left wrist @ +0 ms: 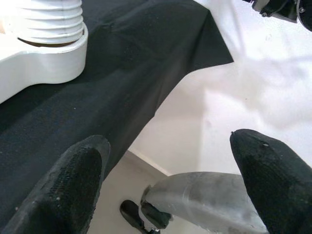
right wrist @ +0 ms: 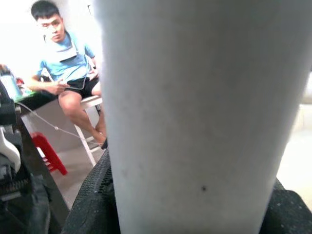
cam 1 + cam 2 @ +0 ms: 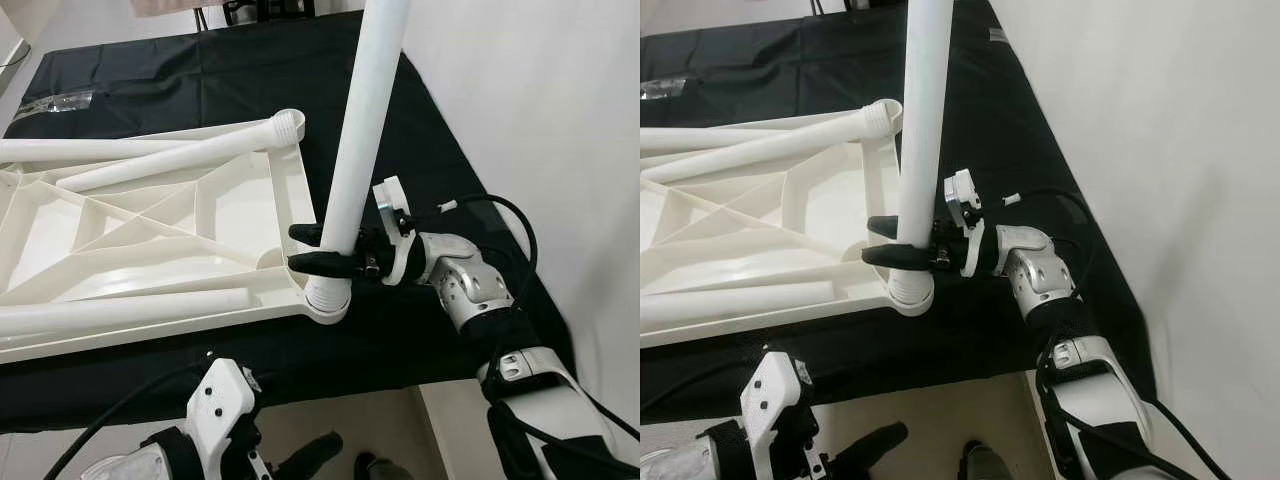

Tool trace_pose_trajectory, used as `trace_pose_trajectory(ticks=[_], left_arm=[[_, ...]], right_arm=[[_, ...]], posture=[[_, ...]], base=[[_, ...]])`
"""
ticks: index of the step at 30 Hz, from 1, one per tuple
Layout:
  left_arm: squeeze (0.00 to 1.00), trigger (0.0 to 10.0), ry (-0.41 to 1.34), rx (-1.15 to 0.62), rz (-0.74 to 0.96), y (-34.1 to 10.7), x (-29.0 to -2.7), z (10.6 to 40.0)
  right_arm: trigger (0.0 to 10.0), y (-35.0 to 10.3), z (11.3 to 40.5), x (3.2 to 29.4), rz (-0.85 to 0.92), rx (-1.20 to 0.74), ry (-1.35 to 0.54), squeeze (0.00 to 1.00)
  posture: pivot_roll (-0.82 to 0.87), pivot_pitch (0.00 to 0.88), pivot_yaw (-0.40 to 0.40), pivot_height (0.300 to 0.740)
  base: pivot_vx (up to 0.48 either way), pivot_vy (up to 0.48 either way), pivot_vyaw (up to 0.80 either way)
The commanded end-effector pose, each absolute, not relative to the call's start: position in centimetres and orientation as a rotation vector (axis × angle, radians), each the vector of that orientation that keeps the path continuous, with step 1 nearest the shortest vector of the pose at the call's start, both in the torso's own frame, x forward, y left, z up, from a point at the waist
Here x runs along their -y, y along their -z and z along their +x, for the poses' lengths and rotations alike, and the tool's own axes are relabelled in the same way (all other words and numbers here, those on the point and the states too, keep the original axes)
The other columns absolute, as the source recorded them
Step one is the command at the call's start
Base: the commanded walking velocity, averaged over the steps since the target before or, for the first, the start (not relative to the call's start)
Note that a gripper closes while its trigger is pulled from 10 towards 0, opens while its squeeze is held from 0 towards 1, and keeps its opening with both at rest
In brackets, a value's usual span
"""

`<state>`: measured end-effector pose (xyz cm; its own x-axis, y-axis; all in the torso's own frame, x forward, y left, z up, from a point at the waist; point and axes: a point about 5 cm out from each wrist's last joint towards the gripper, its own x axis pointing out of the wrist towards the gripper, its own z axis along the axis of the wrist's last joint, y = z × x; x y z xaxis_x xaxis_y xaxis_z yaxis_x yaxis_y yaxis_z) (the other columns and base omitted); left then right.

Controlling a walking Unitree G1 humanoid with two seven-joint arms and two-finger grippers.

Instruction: Building children table

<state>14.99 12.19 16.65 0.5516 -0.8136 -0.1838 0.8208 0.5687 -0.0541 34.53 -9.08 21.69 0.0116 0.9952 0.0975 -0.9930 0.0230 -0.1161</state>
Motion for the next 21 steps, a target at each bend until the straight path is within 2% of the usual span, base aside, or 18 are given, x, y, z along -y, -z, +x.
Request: trace_pose_trajectory(ticks=[1, 7, 16, 17, 21], left_arm=[[0.0, 10.0, 0.965, -0.23, 0.048, -16.5, -12.5, 14.5], [0.0, 10.0, 0.966, -0.24, 0.05, -16.5, -12.6, 14.3], [0.0, 10.0, 0.966, -0.246, 0.049, -16.5, -12.6, 14.2], [0.0, 10.0, 0.965, -0.244, 0.049, -16.5, -12.7, 14.2], [0.0, 10.0, 0.963, -0.242, 0.048, -16.6, -12.7, 14.2]], right_arm=[[10.0, -19.4, 33.9, 7.6, -0.124, 0.122, -1.56, 0.0], [10.0, -19.1, 34.0, 7.6, -0.254, 0.165, -1.495, 0.0], [10.0, -18.0, 33.8, 8.5, -0.332, 0.086, -1.557, 0.0], [10.0, -17.8, 33.8, 8.5, -0.406, 0.079, -1.567, 0.0], [10.0, -17.4, 33.9, 8.4, -0.509, 0.085, -1.551, 0.0]], posture=[[0.06, 0.318, 0.012, 0.74], [0.07, 0.318, 0.016, 0.74], [0.06, 0.319, 0.012, 0.74], [0.06, 0.32, 0.008, 0.74], [0.06, 0.323, 0.007, 0.74]], base=[[0.0, 0.0, 0.0], [0.0, 0.0, 0.0], [0.0, 0.0, 0.0], [0.0, 0.0, 0.0], [0.0, 0.0, 0.0]])
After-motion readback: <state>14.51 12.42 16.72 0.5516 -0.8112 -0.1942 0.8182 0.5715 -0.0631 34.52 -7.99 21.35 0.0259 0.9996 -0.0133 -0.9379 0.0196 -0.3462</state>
